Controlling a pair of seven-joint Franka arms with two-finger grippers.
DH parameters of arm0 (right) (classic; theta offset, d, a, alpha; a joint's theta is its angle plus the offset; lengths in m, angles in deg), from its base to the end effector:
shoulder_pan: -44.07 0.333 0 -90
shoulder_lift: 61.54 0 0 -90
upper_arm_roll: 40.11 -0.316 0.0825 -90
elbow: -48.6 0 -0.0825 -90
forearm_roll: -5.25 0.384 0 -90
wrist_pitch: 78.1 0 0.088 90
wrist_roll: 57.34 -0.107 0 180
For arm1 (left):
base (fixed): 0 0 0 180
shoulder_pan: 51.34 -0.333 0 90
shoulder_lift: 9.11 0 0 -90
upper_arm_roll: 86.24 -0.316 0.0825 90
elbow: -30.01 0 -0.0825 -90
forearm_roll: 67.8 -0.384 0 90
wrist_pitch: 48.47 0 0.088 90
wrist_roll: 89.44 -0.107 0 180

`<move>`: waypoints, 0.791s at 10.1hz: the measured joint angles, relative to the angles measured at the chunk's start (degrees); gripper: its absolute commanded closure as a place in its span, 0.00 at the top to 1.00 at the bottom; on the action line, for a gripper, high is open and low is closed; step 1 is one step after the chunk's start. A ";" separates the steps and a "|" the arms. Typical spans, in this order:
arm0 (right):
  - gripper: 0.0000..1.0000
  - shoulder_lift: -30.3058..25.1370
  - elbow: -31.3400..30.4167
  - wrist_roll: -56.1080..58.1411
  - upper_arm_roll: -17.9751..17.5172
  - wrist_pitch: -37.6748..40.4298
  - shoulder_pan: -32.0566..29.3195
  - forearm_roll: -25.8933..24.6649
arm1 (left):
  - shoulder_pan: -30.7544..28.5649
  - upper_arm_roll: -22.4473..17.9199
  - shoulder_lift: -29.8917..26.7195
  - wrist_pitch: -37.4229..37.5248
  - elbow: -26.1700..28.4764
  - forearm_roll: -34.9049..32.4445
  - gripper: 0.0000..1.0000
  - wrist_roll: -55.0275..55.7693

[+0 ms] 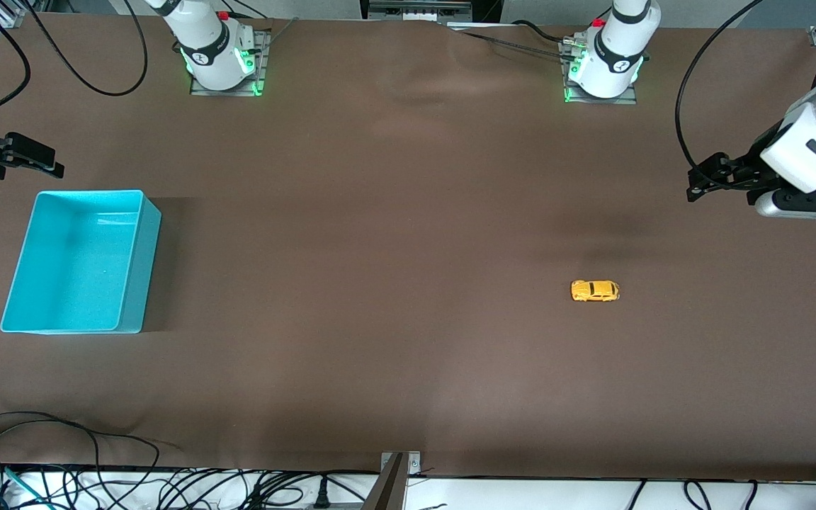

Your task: Wind up and store yellow beetle car

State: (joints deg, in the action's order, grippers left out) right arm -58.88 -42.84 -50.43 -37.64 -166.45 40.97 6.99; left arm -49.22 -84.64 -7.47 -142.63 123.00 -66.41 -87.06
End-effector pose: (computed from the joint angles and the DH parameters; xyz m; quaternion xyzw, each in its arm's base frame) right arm 0.5605 -0.0508 0.5845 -0.9986 -0.0113 0.0483 0.0195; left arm 0.5667 -0.0391 0.5901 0.9999 -0.0108 -0.0048 0.0123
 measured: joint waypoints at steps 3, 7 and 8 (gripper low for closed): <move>1.00 0.11 0.97 -1.66 -0.20 -0.11 0.14 0.00 | -0.14 0.00 -0.37 0.04 0.22 0.00 1.00 0.05; 1.00 0.37 1.64 -2.15 -0.20 0.03 0.17 -0.16 | 0.00 0.32 -0.36 0.04 0.21 0.00 1.00 0.05; 1.00 0.52 1.65 -2.01 -0.19 0.03 0.16 -0.37 | 0.00 0.33 -0.28 0.04 0.22 0.00 1.00 0.05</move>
State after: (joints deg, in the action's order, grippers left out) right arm -58.35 -41.18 -52.44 -37.83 -166.42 41.12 6.62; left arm -49.22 -84.31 -7.75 -142.59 123.22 -66.41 -87.01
